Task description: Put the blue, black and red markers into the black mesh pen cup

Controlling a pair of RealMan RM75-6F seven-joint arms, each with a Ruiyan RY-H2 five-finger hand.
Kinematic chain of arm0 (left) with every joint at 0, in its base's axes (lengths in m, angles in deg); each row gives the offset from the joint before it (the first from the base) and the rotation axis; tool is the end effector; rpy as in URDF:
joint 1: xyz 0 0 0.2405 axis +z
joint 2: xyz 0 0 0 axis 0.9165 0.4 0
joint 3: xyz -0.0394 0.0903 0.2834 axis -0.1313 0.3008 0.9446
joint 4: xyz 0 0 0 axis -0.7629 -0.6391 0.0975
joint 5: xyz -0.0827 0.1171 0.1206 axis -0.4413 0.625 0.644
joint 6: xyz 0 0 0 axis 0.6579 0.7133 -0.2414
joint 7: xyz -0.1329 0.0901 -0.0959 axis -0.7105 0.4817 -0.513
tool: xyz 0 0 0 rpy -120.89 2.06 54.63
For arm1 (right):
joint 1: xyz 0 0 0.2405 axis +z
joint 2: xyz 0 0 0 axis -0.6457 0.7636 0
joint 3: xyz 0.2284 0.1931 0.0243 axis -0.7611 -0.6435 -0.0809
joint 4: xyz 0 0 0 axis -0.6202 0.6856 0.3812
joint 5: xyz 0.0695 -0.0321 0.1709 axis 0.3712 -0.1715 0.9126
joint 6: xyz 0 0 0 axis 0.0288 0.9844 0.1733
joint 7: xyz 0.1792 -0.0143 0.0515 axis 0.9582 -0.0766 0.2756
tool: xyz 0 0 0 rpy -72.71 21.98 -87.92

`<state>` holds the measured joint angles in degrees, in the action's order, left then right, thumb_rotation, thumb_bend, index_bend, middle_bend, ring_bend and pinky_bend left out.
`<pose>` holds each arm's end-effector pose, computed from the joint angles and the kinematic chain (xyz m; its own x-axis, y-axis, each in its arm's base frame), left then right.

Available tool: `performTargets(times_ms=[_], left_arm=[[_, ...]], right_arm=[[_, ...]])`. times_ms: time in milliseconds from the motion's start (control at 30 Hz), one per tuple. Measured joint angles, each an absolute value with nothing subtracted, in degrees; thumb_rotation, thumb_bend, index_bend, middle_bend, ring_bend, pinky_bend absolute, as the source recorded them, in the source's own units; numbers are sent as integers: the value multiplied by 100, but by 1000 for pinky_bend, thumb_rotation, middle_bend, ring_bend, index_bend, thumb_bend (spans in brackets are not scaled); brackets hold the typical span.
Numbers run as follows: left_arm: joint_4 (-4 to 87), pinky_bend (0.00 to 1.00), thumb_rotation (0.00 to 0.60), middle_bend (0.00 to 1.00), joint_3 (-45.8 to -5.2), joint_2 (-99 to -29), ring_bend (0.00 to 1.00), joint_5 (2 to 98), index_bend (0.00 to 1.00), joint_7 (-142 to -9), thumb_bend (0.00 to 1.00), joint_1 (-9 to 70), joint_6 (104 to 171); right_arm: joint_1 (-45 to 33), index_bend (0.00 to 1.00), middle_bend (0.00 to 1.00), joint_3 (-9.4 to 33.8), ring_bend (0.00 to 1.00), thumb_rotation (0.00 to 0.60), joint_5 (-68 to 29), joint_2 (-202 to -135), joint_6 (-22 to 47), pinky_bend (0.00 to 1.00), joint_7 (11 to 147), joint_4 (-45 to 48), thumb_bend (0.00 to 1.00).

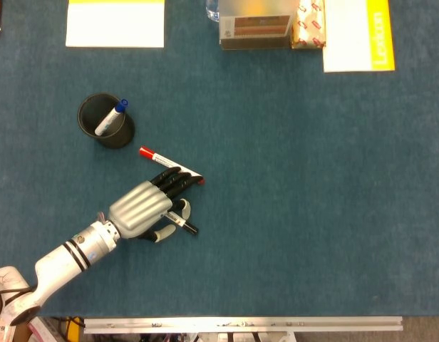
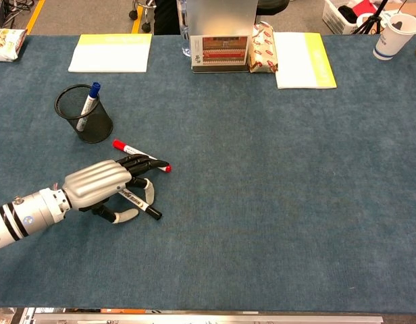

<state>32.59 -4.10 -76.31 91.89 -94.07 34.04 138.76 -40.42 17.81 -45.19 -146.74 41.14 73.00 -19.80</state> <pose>-0.2434 0.2763 -0.0810 0.4440 0.4800 0.7566 0.7709 -0.6351 -0.0495 -0.3297 -0.1994 0.2357 0.4596 0.1266 0.8790 -0.8874 0.0248 0.4604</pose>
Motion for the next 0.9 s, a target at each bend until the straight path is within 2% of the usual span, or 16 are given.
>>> performTargets(times_ms=[333,900], left_arm=[[3254,44,600,0,-392,-7638,0,9171,458,-9406,426,3423,13897],[3543,44,600,0,-410,-7490,0,9218,477,-9253,431,3405,14010]], right_arm=[[-4034,339,325,1776,419,600,-4515,-14675,4098,643,7312,-1973,0],[-4040,339,325,1775,420,600,-4525,-14675,4114,643,7316,-1973,0]])
